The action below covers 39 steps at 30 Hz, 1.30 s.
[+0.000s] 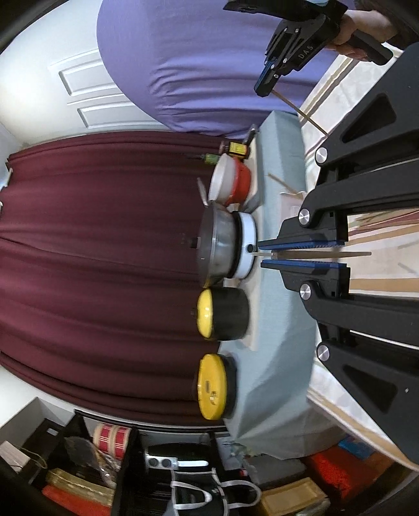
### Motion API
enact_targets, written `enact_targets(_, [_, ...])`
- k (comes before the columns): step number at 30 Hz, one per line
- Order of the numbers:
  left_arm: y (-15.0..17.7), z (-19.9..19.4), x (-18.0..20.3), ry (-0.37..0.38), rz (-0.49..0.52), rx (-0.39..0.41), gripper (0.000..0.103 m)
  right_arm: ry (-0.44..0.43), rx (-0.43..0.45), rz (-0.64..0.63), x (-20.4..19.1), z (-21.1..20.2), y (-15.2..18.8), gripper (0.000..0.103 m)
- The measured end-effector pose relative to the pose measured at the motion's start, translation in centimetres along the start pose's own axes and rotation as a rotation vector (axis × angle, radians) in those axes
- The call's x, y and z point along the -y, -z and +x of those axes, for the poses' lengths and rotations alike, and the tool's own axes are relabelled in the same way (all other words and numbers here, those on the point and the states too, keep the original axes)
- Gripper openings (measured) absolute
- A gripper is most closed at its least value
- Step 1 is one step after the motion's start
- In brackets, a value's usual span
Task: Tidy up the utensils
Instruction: 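Lift and carry the left tool's chopstick over the holder while the right tool carries its own, then open the left tool over the holder while the right tool drops its chopstick in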
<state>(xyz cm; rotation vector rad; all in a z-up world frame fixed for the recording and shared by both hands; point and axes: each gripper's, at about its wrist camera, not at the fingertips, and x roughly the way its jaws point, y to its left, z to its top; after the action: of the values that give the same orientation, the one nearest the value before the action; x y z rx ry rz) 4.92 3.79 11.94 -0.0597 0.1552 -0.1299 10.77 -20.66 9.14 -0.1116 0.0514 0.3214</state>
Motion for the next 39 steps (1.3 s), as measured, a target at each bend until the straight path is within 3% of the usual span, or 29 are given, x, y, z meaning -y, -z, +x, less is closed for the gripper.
enact_targets(13, [-5.2, 7.1, 0.9, 0.052, 0.020, 0.077, 0.007, -0.008, 0.098, -0.021, 2.0, 6.7, -6.0, 0.006])
enact_targets(23, [-7.6, 11.7, 1.5, 0.039, 0.048, 0.109, 0.007, 0.000, 0.141, -0.035, 3.2, 12.2, -8.2, 0.006])
enact_targets(31, [-6.1, 15.4, 1.0, 0.022, 0.051, 0.059, 0.007, -0.025, 0.116, -0.026, 2.9, 16.6, -6.9, 0.006])
enact_targets(39, [-3.5, 18.3, 0.7, 0.035, 0.048, -0.014, 0.007, -0.036, 0.020, 0.005, 3.0, 20.0, -3.4, 0.006])
